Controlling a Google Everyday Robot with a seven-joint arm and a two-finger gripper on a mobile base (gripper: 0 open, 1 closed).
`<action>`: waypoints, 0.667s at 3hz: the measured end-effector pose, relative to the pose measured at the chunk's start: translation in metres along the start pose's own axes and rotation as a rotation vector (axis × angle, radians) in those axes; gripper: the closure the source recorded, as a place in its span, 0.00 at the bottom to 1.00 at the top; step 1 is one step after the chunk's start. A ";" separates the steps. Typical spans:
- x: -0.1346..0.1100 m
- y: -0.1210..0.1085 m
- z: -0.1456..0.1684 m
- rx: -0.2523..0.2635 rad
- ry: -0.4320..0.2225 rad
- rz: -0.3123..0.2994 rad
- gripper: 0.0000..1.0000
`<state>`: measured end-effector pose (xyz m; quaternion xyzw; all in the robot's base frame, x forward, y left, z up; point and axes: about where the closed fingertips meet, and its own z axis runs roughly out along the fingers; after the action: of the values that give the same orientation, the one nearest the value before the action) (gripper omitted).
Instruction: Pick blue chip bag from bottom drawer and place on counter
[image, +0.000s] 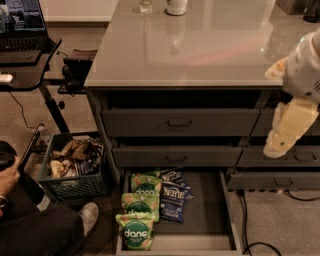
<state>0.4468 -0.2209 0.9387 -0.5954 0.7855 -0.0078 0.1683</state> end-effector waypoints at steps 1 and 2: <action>0.024 0.011 0.082 -0.053 -0.038 0.025 0.00; 0.047 0.025 0.167 -0.096 -0.083 0.039 0.00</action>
Offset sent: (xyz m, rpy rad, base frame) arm 0.0305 -0.0100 -0.2848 0.1898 0.0635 0.0024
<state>0.4583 -0.2265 0.7638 -0.5871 0.7889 0.0579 0.1719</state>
